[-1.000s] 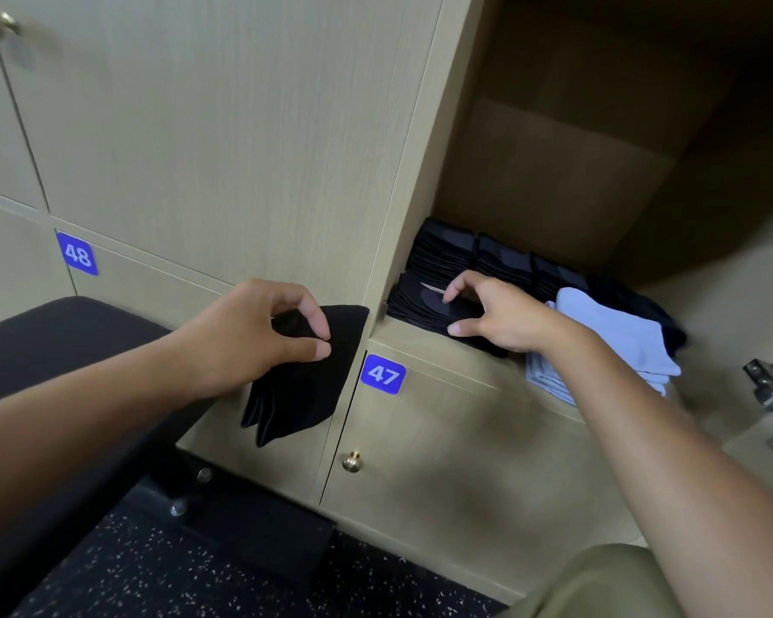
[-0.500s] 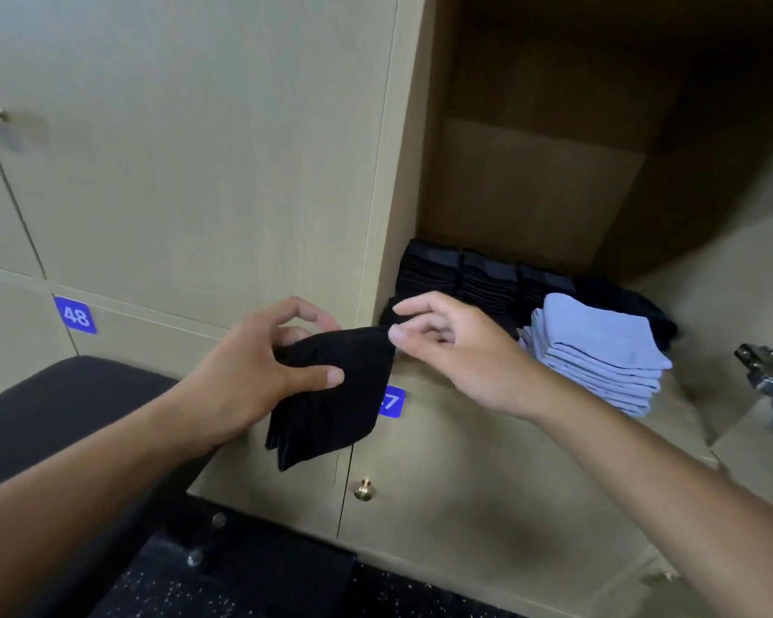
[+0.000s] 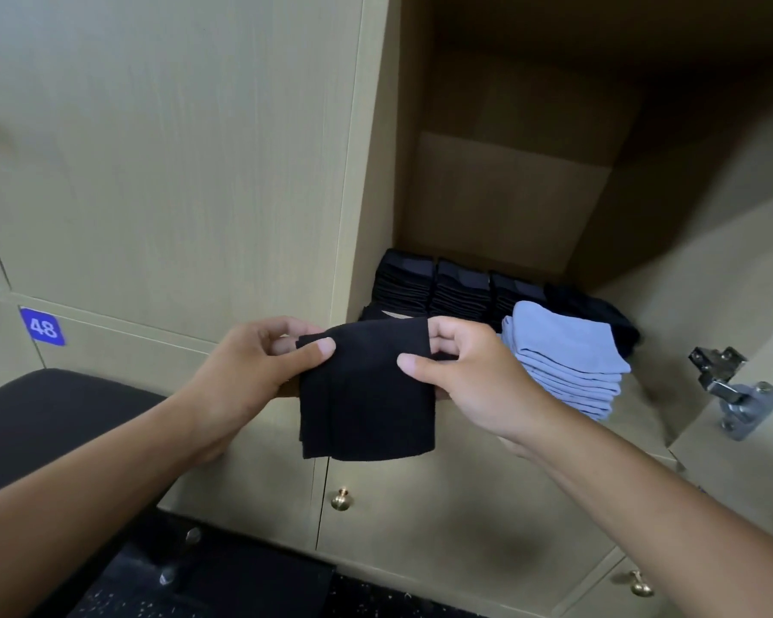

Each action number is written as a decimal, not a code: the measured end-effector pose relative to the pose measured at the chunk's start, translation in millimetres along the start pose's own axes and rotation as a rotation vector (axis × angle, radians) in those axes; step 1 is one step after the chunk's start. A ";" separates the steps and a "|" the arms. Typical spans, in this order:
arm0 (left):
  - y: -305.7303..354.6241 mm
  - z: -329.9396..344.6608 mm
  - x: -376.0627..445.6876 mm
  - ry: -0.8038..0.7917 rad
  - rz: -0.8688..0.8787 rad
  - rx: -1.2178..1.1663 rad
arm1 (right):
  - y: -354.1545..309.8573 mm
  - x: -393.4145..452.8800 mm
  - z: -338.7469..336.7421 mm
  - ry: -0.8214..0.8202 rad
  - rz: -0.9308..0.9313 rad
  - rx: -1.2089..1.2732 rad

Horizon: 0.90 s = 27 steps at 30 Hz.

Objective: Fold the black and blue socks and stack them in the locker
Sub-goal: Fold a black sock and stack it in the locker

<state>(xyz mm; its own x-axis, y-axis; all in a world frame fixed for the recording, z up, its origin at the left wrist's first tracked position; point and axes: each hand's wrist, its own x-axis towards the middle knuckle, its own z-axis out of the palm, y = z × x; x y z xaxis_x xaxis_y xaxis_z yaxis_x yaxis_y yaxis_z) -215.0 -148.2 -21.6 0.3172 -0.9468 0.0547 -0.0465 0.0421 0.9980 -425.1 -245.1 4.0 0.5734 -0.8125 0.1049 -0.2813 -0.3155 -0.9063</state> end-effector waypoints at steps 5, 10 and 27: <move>-2.8 7.7 5.1 0.115 0.066 0.245 | 3.1 -4.3 -7.2 0.025 0.041 0.027; 1.3 25.6 6.8 0.115 0.070 0.244 | 5.7 -6.9 -16.4 0.093 0.021 0.028; 17.8 79.8 4.3 -0.340 0.001 0.229 | -3.2 -13.7 -68.9 0.187 -0.025 0.008</move>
<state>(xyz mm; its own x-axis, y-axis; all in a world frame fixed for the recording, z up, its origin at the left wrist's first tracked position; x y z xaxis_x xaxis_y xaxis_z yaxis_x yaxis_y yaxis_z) -290.0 -177.0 -6.1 -0.0120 -0.9999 0.0039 -0.2686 0.0070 0.9632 -485.0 -266.8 33.6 0.4269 -0.8816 0.2012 -0.2618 -0.3335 -0.9057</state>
